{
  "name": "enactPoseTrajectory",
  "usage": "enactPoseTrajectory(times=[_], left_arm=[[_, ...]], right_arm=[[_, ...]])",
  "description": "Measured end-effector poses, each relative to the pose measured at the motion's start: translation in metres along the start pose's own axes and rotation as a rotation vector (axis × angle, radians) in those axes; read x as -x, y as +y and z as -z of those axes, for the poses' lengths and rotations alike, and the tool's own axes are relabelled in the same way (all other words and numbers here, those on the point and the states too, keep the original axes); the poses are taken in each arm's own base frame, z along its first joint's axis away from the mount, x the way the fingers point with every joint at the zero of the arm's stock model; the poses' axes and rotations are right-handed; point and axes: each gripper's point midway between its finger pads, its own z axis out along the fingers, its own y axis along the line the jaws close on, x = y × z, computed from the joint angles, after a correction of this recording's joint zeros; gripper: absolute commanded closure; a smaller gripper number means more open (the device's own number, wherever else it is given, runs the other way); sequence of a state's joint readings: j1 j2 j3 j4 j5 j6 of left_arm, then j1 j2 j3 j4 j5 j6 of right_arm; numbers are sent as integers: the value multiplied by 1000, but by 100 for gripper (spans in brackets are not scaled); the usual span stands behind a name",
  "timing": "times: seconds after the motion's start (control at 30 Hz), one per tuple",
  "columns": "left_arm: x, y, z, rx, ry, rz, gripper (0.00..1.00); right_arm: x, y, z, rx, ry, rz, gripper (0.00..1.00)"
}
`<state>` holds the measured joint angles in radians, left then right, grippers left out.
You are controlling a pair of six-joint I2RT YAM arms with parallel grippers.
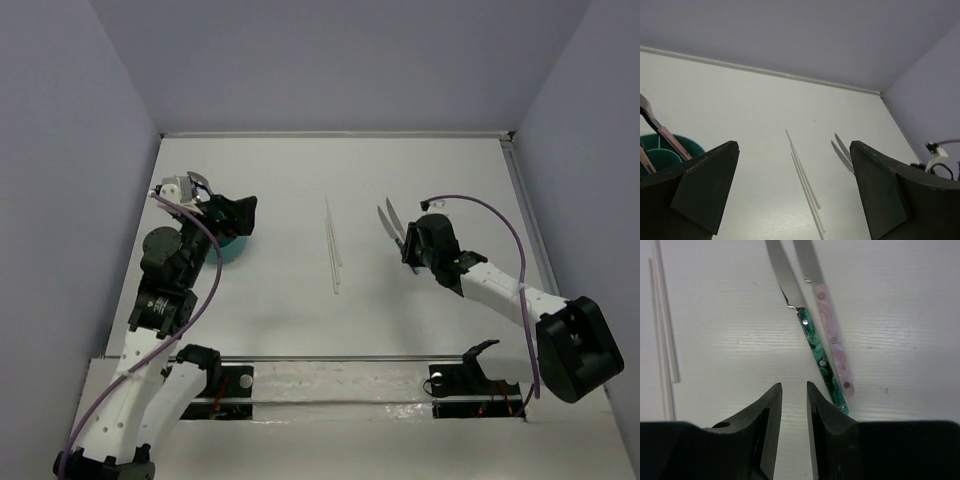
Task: Sort the eating utensils into containers
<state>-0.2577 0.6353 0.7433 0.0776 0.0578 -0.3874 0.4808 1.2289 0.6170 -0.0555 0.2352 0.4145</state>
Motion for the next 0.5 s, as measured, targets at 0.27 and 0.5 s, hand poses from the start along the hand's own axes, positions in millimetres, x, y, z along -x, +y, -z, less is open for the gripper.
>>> enactPoseTrajectory(times=[0.27,0.5], left_arm=[[-39,-21,12,-123,130,-2,3],[-58,-52,28,-242,201,-40,3]], right_arm=[[-17,-12,-30,-53,174,-21,52],[-16,-11,-38,-89,236,-11,52]])
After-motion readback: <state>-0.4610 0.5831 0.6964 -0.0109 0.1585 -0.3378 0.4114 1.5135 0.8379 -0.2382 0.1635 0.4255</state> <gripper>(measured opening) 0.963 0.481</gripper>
